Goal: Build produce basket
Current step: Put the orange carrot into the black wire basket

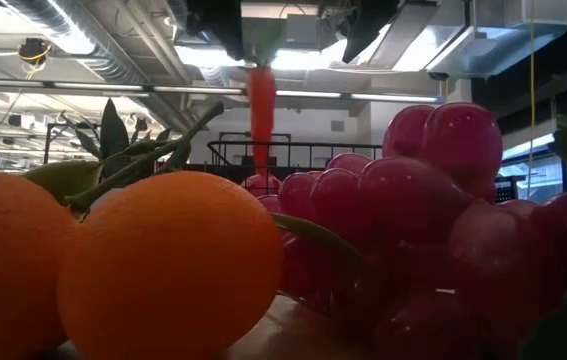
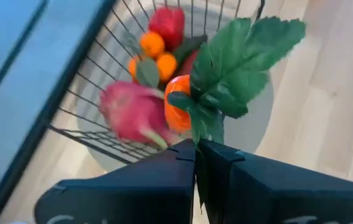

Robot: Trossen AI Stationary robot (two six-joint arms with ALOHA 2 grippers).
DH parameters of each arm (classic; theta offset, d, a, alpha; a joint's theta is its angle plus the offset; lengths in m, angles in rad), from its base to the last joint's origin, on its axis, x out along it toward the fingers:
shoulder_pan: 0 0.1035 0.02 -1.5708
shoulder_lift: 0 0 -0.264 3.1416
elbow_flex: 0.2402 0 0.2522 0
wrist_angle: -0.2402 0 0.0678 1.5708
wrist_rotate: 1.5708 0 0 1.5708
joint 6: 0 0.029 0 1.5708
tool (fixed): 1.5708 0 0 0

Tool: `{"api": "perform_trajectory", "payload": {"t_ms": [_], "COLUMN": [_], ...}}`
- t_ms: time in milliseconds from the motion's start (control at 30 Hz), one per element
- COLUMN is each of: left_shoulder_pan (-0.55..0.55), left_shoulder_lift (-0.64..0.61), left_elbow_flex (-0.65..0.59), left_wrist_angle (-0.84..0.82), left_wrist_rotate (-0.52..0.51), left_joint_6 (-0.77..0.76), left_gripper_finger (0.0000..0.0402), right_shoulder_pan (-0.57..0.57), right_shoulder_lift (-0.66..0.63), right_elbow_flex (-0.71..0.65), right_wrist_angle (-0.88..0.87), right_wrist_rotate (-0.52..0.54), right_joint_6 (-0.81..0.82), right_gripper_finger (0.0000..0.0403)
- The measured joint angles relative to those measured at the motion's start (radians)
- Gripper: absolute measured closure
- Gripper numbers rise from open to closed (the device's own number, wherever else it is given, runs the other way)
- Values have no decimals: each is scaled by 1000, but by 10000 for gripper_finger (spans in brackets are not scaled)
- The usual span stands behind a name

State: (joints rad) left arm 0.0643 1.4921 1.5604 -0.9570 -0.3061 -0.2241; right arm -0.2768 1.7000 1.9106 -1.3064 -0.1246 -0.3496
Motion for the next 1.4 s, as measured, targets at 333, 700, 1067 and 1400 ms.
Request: {"api": "perform_trajectory", "payload": {"t_ms": [333, 700, 1067, 1400], "left_shoulder_pan": [1, 0, 1, 5], "left_shoulder_lift": [125, 179, 186, 186], "left_elbow_flex": [0, -2, -1, -1], "left_wrist_angle": [-60, -86, -78, -78], "left_wrist_rotate": [43, 73, 94, 92], "left_joint_6": [-2, -9, -19, -36], "left_gripper_finger": [401, 401, 401, 401], "right_shoulder_pan": [0, 0, 0, 0], "right_shoulder_lift": [0, 0, 0, 0], "right_elbow_flex": [0, 0, 0, 0], "right_wrist_angle": [-1, -2, -1, -1], "right_wrist_rotate": [0, 0, 0, 0], "right_joint_6": [0, -2, -30, -29], "right_gripper_finger": [296, 296, 296, 296]}}
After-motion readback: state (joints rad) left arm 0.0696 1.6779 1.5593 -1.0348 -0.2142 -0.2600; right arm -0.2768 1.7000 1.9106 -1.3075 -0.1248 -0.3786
